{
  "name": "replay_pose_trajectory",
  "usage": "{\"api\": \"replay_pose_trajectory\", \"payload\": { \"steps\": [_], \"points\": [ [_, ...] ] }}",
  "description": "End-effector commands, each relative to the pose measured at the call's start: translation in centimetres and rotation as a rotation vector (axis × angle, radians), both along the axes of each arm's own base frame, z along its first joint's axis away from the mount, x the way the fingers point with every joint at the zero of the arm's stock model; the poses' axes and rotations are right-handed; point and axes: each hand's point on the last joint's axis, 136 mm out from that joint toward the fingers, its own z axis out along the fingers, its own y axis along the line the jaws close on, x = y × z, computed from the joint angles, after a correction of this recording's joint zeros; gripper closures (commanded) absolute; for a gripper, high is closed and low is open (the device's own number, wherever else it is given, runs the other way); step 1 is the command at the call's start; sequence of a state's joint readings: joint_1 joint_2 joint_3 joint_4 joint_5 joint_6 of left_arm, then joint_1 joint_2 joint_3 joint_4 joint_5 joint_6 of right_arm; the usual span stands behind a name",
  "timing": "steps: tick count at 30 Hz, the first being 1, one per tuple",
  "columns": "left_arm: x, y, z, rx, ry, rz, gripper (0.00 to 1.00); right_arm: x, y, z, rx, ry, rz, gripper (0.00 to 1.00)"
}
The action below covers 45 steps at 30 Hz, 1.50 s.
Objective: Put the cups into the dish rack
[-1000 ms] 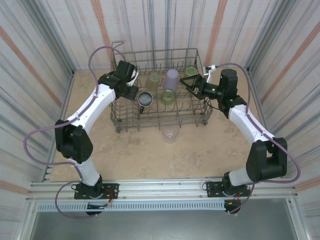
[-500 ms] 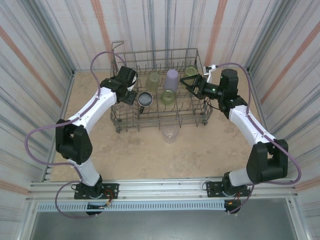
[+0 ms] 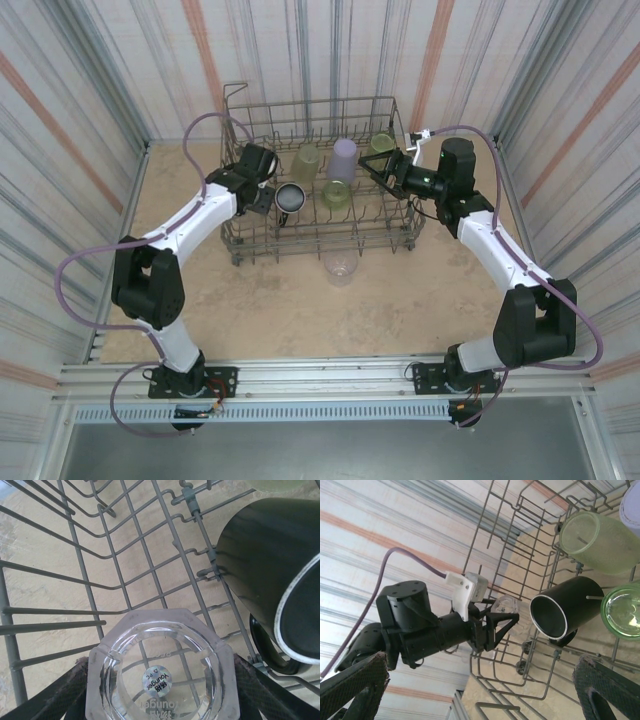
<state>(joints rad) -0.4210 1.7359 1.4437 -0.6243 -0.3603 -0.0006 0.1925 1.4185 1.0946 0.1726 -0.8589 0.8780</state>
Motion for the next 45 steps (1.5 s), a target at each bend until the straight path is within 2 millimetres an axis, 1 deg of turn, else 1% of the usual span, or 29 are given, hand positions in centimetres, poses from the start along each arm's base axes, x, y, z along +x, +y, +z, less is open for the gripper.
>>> {"api": "replay_pose_trajectory", "payload": {
  "steps": [1,2,3,6,7,8,9,12,14,19,22,31,35,39,42,45],
  "points": [
    [0.5,0.6,1.8,-0.054,-0.084,0.073,0.73,-0.8,0.0,1.2,-0.009,-0.042,-0.001,0.01],
    [0.5,0.7,1.6,-0.055,-0.084,0.085,0.69,-0.8,0.0,1.1,-0.009,-0.041,-0.002,0.01],
    [0.6,0.7,1.5,-0.056,-0.088,0.096,0.61,-0.8,0.1,1.1,-0.009,-0.04,-0.001,0.01],
    [0.7,0.7,1.7,-0.071,-0.104,0.111,0.57,-0.8,0.1,1.1,-0.01,-0.039,-0.001,0.01],
    [0.8,0.7,1.8,-0.077,-0.109,0.116,0.53,-0.8,0.1,1.1,-0.01,-0.038,-0.001,0.01],
    [0.8,0.7,2.0,-0.081,-0.12,0.119,0.45,-0.8,0.1,1.1,-0.01,-0.037,-0.001,0.01],
    [0.9,0.7,2.2,-0.085,-0.129,0.122,0.4,-0.8,0.1,1.0,-0.01,-0.037,-0.001,0.01],
    [1.0,0.7,2.7,-0.095,-0.155,0.127,0.28,-0.8,0.1,0.9,-0.011,-0.034,0.0,0.01],
    [1.1,0.7,2.7,-0.097,-0.158,0.126,0.2,-0.8,0.2,0.9,-0.012,-0.033,0.0,0.01],
    [1.2,0.8,2.8,-0.087,-0.164,0.133,0.03,-0.7,0.3,0.8,-0.013,-0.028,-0.001,0.01],
    [1.1,0.8,3.2,-0.092,-0.176,0.137,0.02,-0.7,0.4,0.7,-0.016,-0.029,0.003,0.01],
    [1.2,1.1,6.4,-0.118,-0.274,0.15,0.01,-0.6,0.9,0.4,-0.034,-0.026,0.01,0.01],
    [1.4,1.1,7.1,-0.103,-0.301,0.152,0.01,-0.6,1.2,0.4,-0.044,-0.028,0.015,0.01],
    [1.6,0.7,8.0,-0.114,-0.317,0.142,0.01,-0.7,1.3,0.4,-0.052,-0.028,0.019,0.01],
    [1.6,0.1,9.2,-0.14,-0.336,0.127,0.01,-0.7,1.3,0.2,-0.059,-0.025,0.018,0.01],
    [1.3,-0.4,11.0,-0.18,-0.366,0.114,0.01,-0.8,1.3,0.1,-0.066,-0.024,0.017,0.01]
  ]
}}
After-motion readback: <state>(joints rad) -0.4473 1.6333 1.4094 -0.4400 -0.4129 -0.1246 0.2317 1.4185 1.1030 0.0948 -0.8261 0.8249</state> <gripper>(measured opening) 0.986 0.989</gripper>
